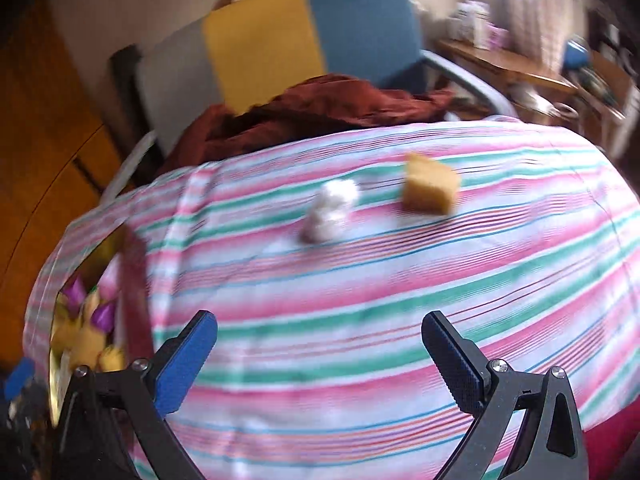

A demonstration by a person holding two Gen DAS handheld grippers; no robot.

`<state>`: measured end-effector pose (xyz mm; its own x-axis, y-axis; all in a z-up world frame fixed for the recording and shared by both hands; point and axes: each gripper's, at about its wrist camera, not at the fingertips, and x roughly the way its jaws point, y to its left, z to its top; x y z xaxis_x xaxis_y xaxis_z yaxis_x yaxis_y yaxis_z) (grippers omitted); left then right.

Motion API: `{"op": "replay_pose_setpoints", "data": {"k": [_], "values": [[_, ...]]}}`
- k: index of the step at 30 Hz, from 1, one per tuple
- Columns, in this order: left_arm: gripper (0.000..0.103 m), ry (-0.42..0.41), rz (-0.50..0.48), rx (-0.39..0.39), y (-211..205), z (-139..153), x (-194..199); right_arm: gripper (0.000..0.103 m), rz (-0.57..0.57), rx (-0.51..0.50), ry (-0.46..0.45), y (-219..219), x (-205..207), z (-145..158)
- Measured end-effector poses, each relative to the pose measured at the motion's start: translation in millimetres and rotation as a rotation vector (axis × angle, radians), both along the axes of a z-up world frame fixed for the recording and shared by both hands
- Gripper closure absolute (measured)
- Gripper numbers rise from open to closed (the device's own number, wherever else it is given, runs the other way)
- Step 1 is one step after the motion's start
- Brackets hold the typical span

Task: Organize objects
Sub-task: 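Withdraw both open tools from the tray toward the last items, then close the left tool on the white plastic bag ball while the right tool grasps the last yellow sponge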

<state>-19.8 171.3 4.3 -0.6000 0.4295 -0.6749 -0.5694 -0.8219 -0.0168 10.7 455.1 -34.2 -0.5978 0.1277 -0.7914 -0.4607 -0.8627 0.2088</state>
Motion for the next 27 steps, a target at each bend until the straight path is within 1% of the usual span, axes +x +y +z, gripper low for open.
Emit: {"op": "replay_pose_setpoints", "data": {"k": [4, 7, 10, 12, 17, 21, 24, 27], "values": [[0.044, -0.013, -0.040, -0.014, 27.0, 0.1, -7.7, 0.000, -0.077, -0.003, -0.001, 43.5, -4.8, 1.7], [0.044, -0.033, -0.072, -0.017, 51.6, -1.3, -16.0, 0.000, -0.116, 0.004, -0.001, 67.2, -9.1, 0.5], [0.044, -0.069, -0.100, -0.022, 79.5, -5.7, -26.9, 0.000, -0.154, 0.002, 0.005, 86.5, -8.1, -4.2], [0.044, -0.101, -0.119, -0.027, 100.0, -10.8, -36.6, 0.000, -0.176, -0.016, 0.014, 98.3, -5.8, -11.7], [0.044, -0.148, -0.157, -0.054, 153.8, -25.7, -57.7, 0.000, -0.222, -0.099, -0.003, 116.5, 3.5, -32.9], [0.044, -0.179, -0.202, -0.063, 197.3, -41.4, -76.4, 0.000, -0.229, -0.121, 0.019, 119.3, 6.6, -30.0], [0.044, -0.208, -0.217, -0.070, 225.8, -54.3, -91.3, 0.000, -0.245, -0.139, 0.031, 122.7, 10.7, -28.2], [0.044, -0.219, -0.239, -0.086, 250.4, -66.7, -104.4, 0.000, -0.265, -0.181, 0.040, 129.4, 13.6, -30.0]]}}
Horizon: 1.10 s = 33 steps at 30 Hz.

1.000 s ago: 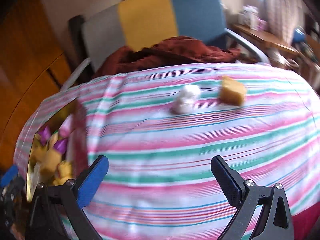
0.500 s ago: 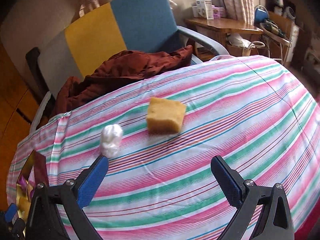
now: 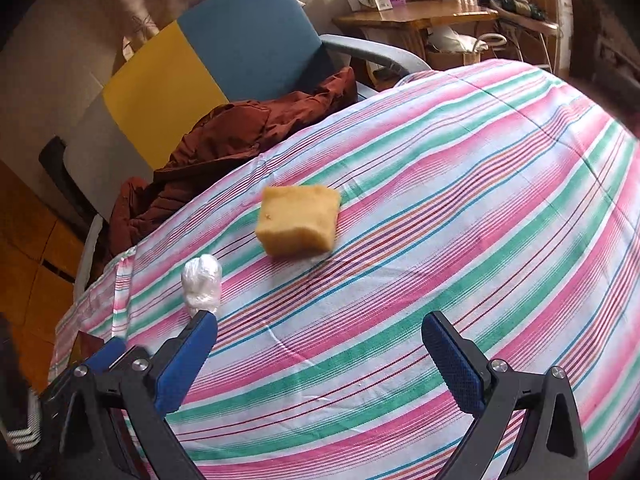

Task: Organize objects
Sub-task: 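Close the left tool on the white plastic bag ball while the right tool grasps the last yellow sponge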

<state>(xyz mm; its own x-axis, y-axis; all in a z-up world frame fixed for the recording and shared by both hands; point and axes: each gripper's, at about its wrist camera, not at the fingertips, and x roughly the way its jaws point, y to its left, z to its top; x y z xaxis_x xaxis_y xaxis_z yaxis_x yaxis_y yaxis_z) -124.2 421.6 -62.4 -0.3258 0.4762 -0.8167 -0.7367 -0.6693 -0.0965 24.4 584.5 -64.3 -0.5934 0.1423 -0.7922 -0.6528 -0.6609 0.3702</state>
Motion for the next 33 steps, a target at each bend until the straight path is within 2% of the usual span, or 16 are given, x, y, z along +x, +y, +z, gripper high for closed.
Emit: {"op": "replay_pose_setpoints", "data": {"k": [7, 10, 11, 12, 13, 15, 21, 25, 28, 30, 33], "values": [[0.044, 0.022, -0.057, -0.041, 43.4, -22.7, -18.0, 0.000, 0.004, -0.035, 0.019, 1.9, -0.2, 1.5], [0.046, 0.000, -0.056, -0.085, 57.0, -39.6, -29.7, 0.000, 0.011, -0.031, 0.018, 0.2, -1.6, 1.8], [0.060, -0.011, -0.050, -0.093, 58.0, -45.5, -33.5, 0.000, 0.010, -0.031, 0.017, 0.5, -1.5, 1.4], [0.066, -0.025, -0.028, -0.099, 56.0, -50.0, -37.2, 0.000, 0.010, -0.028, 0.016, 0.7, -1.4, 0.9], [0.066, -0.042, -0.012, -0.076, 51.7, -50.2, -39.7, 0.000, 0.009, -0.023, 0.009, 0.4, -1.6, 0.2], [0.066, -0.074, 0.011, -0.051, 41.5, -46.9, -40.0, 0.000, 0.006, -0.021, 0.000, 0.5, -1.8, -1.7], [0.066, -0.026, 0.023, 0.001, 10.9, -12.3, -19.9, 0.001, 0.011, -0.027, -0.015, -0.4, -14.1, 3.1], [0.066, 0.015, 0.025, 0.042, -9.7, 17.4, -0.1, 0.001, 0.021, 0.026, -0.062, 7.6, -48.3, 8.3], [0.066, 0.006, 0.028, 0.075, -24.9, 35.3, 11.9, 0.001, 0.044, 0.035, -0.128, 19.5, -86.1, -2.2], [0.066, 0.005, 0.031, 0.088, -36.2, 42.8, 18.9, 0.005, 0.029, 0.062, -0.183, 26.5, -106.7, -12.9], [0.066, 0.022, 0.039, 0.090, -49.6, 49.7, 27.3, 0.020, 0.041, 0.003, -0.226, 36.5, -125.2, -33.3]]}}
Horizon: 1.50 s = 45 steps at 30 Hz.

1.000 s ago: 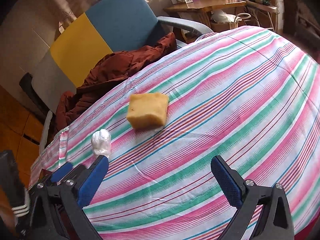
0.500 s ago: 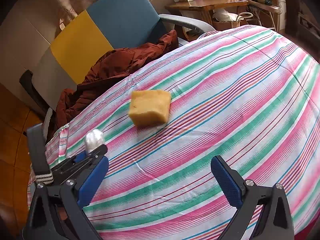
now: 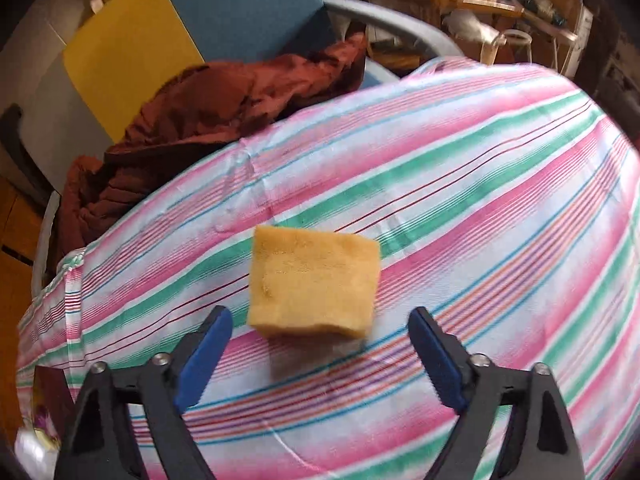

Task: Organize objects
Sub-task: 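Close the left tool on the white plastic bag ball while the right tool grasps the last yellow sponge, then carry the white bag ball and yellow sponge over the gold tray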

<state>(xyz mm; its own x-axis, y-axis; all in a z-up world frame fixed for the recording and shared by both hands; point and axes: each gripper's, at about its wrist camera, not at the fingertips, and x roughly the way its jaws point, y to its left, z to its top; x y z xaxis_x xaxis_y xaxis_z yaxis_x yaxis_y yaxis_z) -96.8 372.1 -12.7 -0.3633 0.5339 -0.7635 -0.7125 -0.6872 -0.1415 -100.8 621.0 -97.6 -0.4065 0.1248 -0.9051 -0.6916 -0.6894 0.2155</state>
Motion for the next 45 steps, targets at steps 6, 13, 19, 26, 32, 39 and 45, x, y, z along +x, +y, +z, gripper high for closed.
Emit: {"op": "replay_pose_setpoints", "data": {"k": [6, 13, 19, 26, 32, 39, 45], "values": [[0.066, 0.064, 0.033, 0.007, -24.9, 8.5, 12.5, 0.041, 0.087, 0.060, -0.020, -18.7, 3.4, -4.4], [0.066, 0.119, 0.063, 0.012, -54.2, 17.0, 33.0, 0.041, 0.238, 0.080, -0.001, -71.4, 36.2, 6.5], [0.066, 0.157, 0.090, 0.023, -81.0, 27.4, 49.3, 0.041, 0.328, 0.088, -0.009, -122.0, 57.8, 8.4], [0.066, 0.168, 0.127, 0.036, -114.2, 33.3, 63.2, 0.041, 0.364, 0.031, -0.005, -158.5, 76.2, -1.5], [0.066, 0.148, 0.158, 0.046, -140.7, 30.7, 69.4, 0.041, 0.366, -0.010, 0.012, -182.5, 93.6, -5.9], [0.066, 0.133, 0.196, 0.044, -165.9, 23.3, 74.8, 0.041, 0.365, -0.005, 0.033, -201.5, 109.5, -6.1], [0.066, 0.118, 0.227, 0.048, -185.6, 17.8, 76.8, 0.041, 0.389, 0.044, 0.058, -217.2, 118.3, 2.2]]}}
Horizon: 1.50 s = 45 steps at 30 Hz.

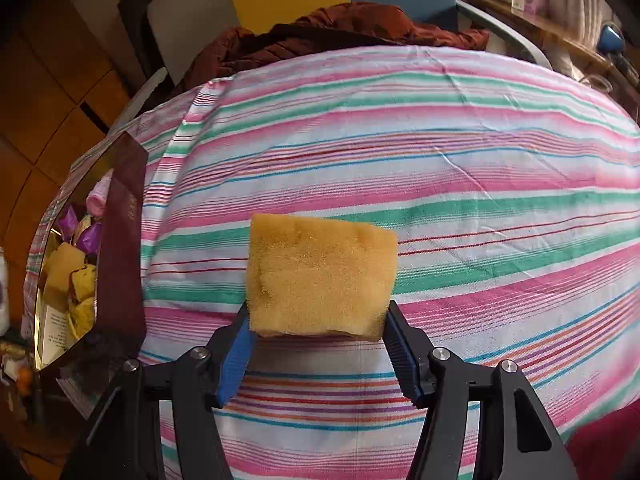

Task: Organize objects
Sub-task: 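Carry the white bag ball and yellow sponge over the gold tray, then open both tools to drop the bag ball and sponge into the tray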

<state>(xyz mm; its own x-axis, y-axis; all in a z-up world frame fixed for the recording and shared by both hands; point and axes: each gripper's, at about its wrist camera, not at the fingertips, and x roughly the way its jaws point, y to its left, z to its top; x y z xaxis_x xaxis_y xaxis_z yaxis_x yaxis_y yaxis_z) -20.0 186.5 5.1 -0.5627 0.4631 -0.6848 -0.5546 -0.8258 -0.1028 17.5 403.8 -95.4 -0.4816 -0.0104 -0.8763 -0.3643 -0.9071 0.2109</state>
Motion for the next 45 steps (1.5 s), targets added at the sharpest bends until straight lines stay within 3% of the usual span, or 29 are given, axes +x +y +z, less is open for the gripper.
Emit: {"op": "replay_pose_setpoints", "data": {"k": [7, 16, 20, 27, 34, 40, 45], "values": [[0.066, -0.013, 0.077, 0.051, -45.9, 2.7, -6.1, 0.041, 0.048, 0.033, 0.070, -18.5, 5.0, 29.8], [0.066, -0.027, 0.379, 0.064, -165.8, -4.4, -27.6, 0.041, 0.236, 0.019, 0.191, -85.6, -7.4, 67.9], [0.066, -0.047, 0.452, 0.060, -197.5, -15.5, -32.3, 0.041, 0.332, 0.032, 0.204, -123.3, -27.8, 73.5], [0.066, -0.015, 0.404, 0.039, -178.5, -18.5, -48.2, 0.041, 0.443, 0.046, 0.215, -168.3, -77.2, 72.5], [0.066, -0.024, 0.372, 0.023, -145.1, -22.0, -86.8, 0.041, 0.464, 0.069, 0.194, -187.8, -123.0, 63.9], [0.065, -0.076, 0.360, 0.016, -131.2, -38.3, -105.3, 0.041, 0.476, 0.059, 0.137, -186.0, -135.2, 46.5], [0.056, -0.086, 0.363, 0.017, -128.4, -43.4, -112.0, 0.039, 0.510, 0.026, 0.112, -185.8, -135.4, 34.5]]}}
